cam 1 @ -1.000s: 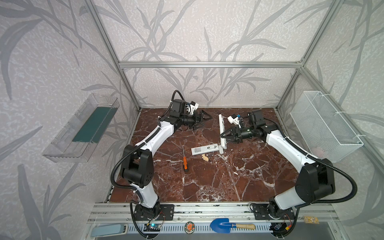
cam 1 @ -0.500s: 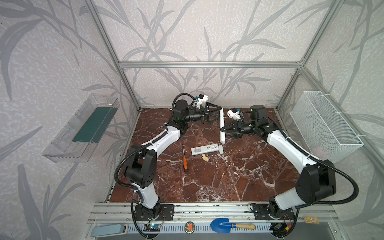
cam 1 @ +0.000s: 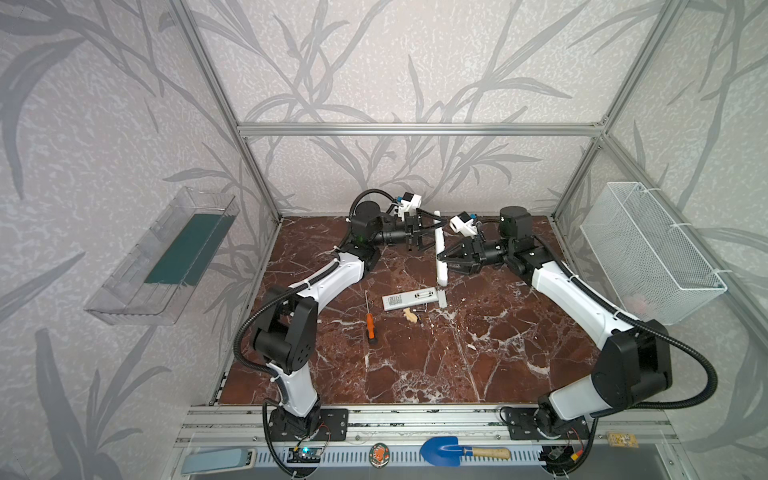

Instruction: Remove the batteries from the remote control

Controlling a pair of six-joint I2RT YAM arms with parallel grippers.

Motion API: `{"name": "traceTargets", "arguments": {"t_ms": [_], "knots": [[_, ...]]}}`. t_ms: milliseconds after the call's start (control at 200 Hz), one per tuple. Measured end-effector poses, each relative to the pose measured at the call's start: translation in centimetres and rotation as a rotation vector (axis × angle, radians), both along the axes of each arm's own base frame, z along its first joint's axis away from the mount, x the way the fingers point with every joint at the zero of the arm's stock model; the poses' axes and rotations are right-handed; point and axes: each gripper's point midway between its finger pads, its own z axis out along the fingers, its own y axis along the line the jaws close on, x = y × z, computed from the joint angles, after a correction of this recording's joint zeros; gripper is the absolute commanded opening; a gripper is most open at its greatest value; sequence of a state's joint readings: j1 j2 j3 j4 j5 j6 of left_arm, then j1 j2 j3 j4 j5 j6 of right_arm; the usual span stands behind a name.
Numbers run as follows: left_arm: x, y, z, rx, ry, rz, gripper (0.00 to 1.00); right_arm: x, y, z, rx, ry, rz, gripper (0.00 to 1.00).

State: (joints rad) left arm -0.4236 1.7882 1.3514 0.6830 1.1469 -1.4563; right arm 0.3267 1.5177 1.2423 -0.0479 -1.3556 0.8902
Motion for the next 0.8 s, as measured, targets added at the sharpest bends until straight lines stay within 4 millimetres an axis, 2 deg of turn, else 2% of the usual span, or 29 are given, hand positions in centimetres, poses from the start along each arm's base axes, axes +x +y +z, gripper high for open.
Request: {"name": "traceTargets", "arguments": {"t_ms": [135,375,540,670,725,800], "knots": [[-0.1,0.0,0.5,-0.015,-0.009,-0.003,0.59,0.0,0.0,0.0,0.0,0.0,0.001,0.17],[0.0,-0.2,0.5,-0.026,-0.005,-0.011,0.45,-0.1,0.0,0.1,0.006,-0.015,0.008,0.23],[0.0,-0.2,0.4,-0.028,-0.005,-0.015,0.39,-0.2,-0.1,-0.1,-0.001,-0.019,0.008,0.51],[0.0,-0.3,-0.1,-0.015,-0.001,-0.015,0.37,0.3,-0.6,-0.4,-0.038,-0.028,-0.027,0.68],[0.2,-0.4,-1.0,0.019,0.004,-0.008,0.37,0.9,-1.1,-0.8,-0.076,-0.04,-0.068,0.75],[0.8,-0.5,-3.1,0.115,0.041,0.016,0.36,1.4,-1.7,-1.3,-0.137,-0.061,-0.119,0.8]]}}
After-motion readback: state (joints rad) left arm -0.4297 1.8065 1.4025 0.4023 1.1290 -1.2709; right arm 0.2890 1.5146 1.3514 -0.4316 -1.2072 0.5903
